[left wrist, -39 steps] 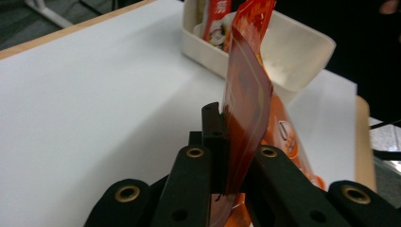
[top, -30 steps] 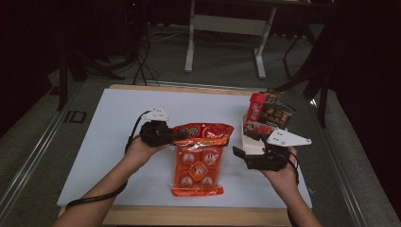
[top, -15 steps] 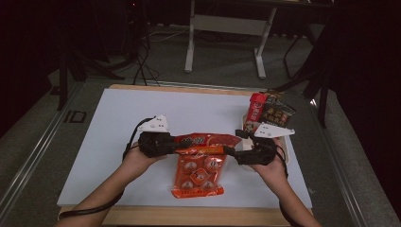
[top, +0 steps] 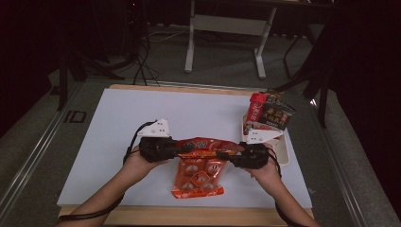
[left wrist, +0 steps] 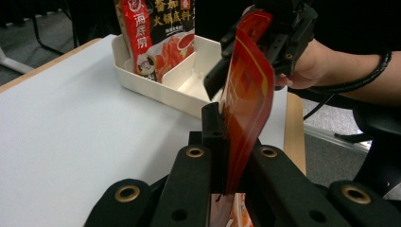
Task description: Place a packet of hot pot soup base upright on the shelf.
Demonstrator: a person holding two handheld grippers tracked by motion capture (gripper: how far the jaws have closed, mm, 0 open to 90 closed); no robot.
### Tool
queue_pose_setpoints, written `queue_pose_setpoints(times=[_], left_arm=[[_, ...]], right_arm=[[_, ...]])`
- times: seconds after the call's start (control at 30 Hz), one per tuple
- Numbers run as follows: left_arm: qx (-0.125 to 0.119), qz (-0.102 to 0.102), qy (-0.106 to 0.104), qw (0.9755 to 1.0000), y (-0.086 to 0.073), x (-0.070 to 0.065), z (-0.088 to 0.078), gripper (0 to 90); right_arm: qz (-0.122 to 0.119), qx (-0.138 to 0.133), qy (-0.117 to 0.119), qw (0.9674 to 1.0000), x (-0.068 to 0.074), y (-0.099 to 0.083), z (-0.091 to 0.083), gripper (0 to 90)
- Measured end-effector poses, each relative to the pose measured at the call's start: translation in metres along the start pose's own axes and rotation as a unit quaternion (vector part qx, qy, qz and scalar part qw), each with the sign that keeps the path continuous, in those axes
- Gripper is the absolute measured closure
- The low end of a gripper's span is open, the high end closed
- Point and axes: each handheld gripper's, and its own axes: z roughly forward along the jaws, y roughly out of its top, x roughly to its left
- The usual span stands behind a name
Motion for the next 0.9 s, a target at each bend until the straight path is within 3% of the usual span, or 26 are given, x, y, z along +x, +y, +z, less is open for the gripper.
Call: queue_pose_setpoints(times=[0.07,0.17,0.4,0.5,0.7,0.9], left_arm=[[0.001,0.0,0.002,1.0,-0.001,0.0,0.0,89.4],[0.002,0.0,0.004,1.0,0.0,0.0,0.0,89.4],[-0.006,0.001,-0.003,1.0,0.005,-0.002,-0.006,89.1],[-0.021,0.005,-0.007,0.9997,0.013,-0.005,-0.014,88.9],[-0.046,0.019,-0.007,0.9987,0.023,-0.004,-0.023,87.6],[-0.075,0.019,-0.009,0.997,0.03,-0.002,-0.025,76.1]], right_arm=[[0.004,0.005,0.018,0.9998,-0.002,-0.001,-0.001,82.0],[0.004,0.018,0.022,0.9996,0.0,0.0,-0.001,89.0],[0.002,0.03,0.024,0.9993,0.01,0.01,-0.008,90.0],[-0.022,0.029,0.015,0.9992,0.023,0.024,-0.017,90.0],[-0.042,0.02,-0.004,0.9989,0.031,0.045,-0.027,90.0],[-0.056,0.001,-0.016,0.9983,0.033,0.066,-0.039,90.0]])
